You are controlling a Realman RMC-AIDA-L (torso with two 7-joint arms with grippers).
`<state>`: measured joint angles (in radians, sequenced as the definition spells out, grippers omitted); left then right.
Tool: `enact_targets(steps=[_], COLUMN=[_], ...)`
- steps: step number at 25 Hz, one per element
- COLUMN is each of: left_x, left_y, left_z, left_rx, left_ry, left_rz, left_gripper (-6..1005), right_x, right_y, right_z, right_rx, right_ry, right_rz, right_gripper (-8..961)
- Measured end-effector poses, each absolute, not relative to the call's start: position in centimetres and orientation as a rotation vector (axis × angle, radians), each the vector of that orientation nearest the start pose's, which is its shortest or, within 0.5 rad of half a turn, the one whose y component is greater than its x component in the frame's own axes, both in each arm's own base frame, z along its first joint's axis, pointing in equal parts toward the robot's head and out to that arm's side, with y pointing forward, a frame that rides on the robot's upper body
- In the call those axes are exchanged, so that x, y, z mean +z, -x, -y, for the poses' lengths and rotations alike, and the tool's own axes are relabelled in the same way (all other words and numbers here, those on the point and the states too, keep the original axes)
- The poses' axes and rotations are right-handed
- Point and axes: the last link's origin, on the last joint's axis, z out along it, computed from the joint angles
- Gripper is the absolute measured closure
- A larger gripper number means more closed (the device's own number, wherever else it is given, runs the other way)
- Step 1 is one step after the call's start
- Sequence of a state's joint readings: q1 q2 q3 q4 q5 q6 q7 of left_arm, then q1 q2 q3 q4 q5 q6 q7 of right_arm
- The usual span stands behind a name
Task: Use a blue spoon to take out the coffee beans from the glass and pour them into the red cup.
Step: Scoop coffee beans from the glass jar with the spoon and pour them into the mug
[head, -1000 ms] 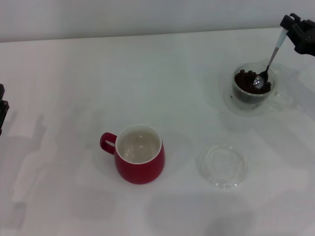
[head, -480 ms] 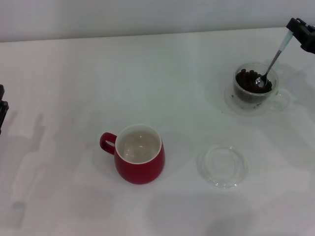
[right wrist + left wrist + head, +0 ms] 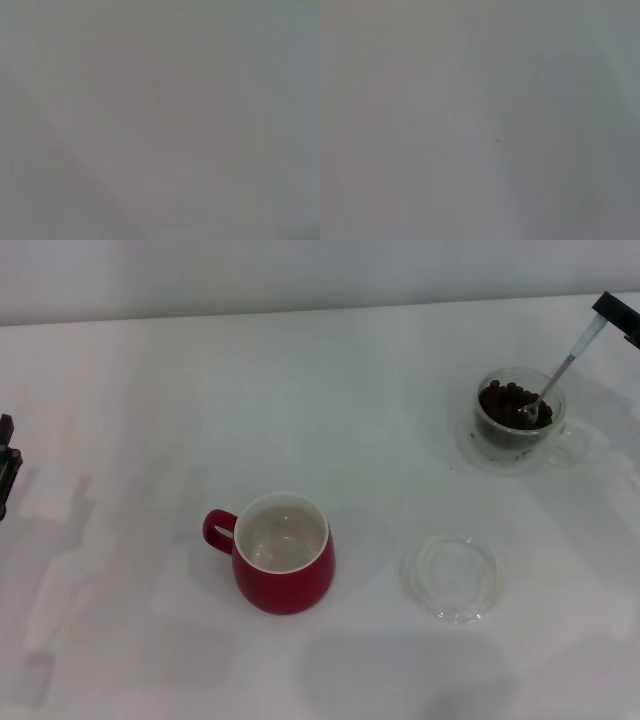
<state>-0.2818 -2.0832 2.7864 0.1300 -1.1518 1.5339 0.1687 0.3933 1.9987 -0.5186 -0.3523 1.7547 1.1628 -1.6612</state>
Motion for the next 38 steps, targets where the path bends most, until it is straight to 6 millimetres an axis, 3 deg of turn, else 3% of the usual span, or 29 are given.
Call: enact_targets(steps=[11,38], left_x=[-1.6,-1.6], left_y=[32.8,33.0], left_z=[-25.5,-25.2], left_rx=[-0.607,-0.603], left_ry=[1.651,1.651], left_rz=[0.110,0.119], left_gripper=[318,317], right_x=[6.1,6.4], right_y=[-37.1,-38.0], right_z=[-33.1,-32.7], right_rx=[1.170,1.241], right_ry=[1.548,1.416], right_rz=[-1.367,-1.424], right_gripper=[795,789])
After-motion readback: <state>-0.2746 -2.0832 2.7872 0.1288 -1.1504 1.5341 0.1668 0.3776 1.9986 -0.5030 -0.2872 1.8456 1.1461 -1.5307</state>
